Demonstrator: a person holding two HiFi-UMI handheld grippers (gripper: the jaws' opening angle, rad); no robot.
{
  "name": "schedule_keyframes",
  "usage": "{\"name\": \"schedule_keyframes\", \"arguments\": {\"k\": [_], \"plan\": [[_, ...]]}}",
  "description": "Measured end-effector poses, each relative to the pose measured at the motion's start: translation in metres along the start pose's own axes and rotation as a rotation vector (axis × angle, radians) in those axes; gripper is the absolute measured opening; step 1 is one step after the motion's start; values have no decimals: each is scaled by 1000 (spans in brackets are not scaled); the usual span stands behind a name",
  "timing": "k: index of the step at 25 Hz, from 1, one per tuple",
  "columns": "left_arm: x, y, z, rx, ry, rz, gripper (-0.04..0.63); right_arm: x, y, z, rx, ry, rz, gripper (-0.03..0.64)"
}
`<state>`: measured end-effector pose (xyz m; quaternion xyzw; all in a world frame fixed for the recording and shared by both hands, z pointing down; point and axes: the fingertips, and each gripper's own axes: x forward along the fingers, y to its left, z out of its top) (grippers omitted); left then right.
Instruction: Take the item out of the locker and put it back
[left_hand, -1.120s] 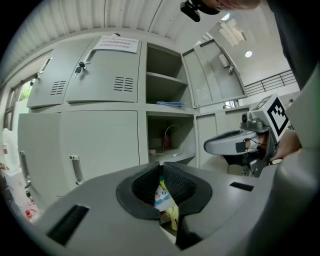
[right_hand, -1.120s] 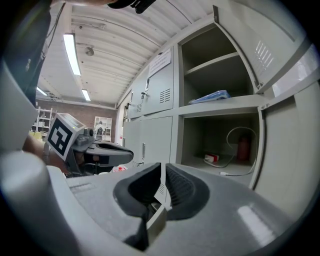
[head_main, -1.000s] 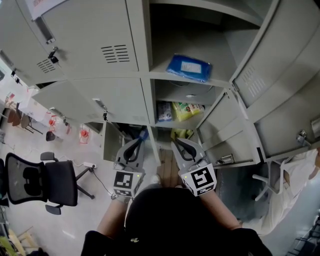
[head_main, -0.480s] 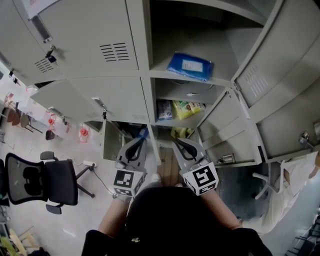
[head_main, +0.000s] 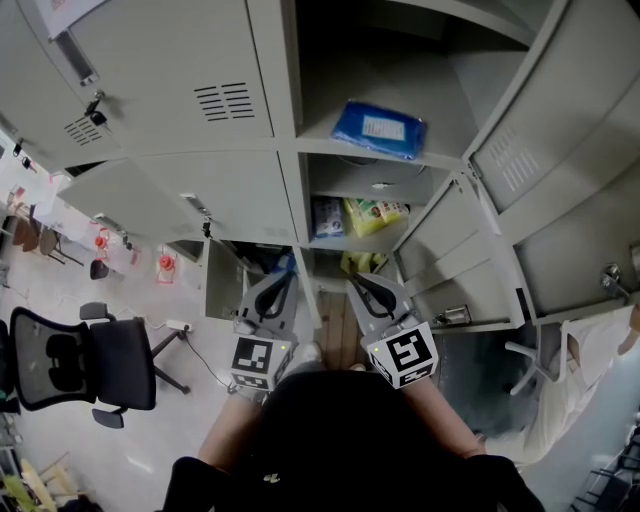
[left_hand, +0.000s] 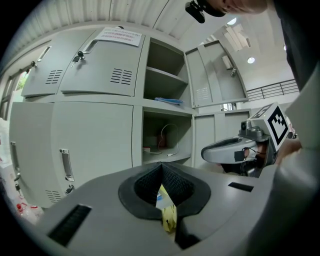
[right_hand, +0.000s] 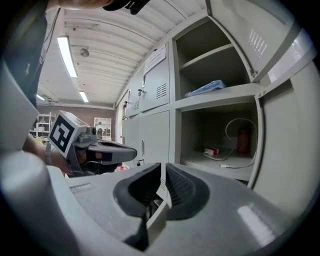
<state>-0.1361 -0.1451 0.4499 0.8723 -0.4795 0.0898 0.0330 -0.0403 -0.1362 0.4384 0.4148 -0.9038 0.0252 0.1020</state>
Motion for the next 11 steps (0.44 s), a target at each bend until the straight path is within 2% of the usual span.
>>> {"name": "schedule_keyframes", "arguments": {"k": [11], "plan": [[5,-7,-3,-39,6,-30,15,-2,-6,-3,3,5,-12,25]]}}
